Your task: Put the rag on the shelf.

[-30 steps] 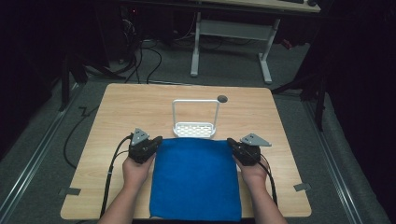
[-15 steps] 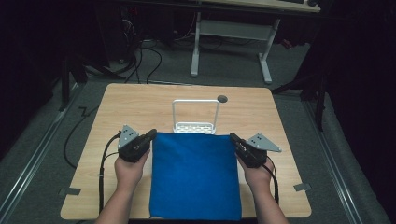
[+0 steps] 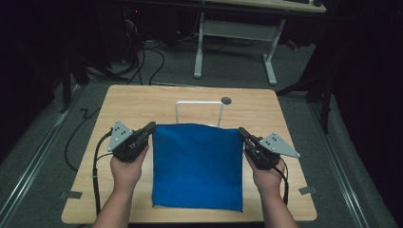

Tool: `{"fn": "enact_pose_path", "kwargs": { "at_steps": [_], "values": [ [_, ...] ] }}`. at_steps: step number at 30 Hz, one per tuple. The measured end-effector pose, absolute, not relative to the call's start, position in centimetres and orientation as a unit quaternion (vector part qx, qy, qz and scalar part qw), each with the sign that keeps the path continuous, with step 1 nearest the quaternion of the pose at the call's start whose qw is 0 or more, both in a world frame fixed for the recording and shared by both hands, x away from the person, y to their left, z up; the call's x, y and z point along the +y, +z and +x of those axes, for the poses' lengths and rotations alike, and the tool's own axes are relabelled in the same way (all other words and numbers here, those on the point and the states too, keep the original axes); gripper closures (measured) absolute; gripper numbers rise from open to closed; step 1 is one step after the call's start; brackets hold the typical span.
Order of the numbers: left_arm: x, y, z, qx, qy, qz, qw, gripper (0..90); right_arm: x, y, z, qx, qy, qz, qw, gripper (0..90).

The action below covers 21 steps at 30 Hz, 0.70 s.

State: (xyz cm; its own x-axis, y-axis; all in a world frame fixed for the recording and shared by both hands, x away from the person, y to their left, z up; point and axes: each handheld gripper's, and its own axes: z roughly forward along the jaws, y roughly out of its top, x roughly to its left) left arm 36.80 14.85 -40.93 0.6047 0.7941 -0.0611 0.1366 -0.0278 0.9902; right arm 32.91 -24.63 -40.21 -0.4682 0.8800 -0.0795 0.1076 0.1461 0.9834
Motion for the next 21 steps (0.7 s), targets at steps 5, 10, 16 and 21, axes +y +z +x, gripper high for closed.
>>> {"fn": "enact_pose_path", "kwargs": {
  "at_steps": [5, 10, 16, 21],
  "values": [
    [14.9, -39.9, 36.7, 0.346, 0.286, 0.657, 0.606, 88.8, -24.9, -38.4, 32.6, 0.651, 0.552, 0.360, 0.378, 89.1],
    [15.2, -37.9, 36.9, 0.335, 0.301, 0.647, 0.616, 88.8, -25.1, -36.5, 32.8, 0.642, 0.558, 0.351, 0.391, 89.1],
    [15.1, -35.7, 37.0, 0.320, 0.322, 0.639, 0.621, 88.9, -24.8, -34.9, 33.0, 0.639, 0.562, 0.338, 0.402, 89.1],
    [14.9, -34.7, 37.3, 0.314, 0.327, 0.639, 0.622, 88.8, -24.7, -34.4, 33.3, 0.639, 0.562, 0.334, 0.405, 89.0]
  ]
}}
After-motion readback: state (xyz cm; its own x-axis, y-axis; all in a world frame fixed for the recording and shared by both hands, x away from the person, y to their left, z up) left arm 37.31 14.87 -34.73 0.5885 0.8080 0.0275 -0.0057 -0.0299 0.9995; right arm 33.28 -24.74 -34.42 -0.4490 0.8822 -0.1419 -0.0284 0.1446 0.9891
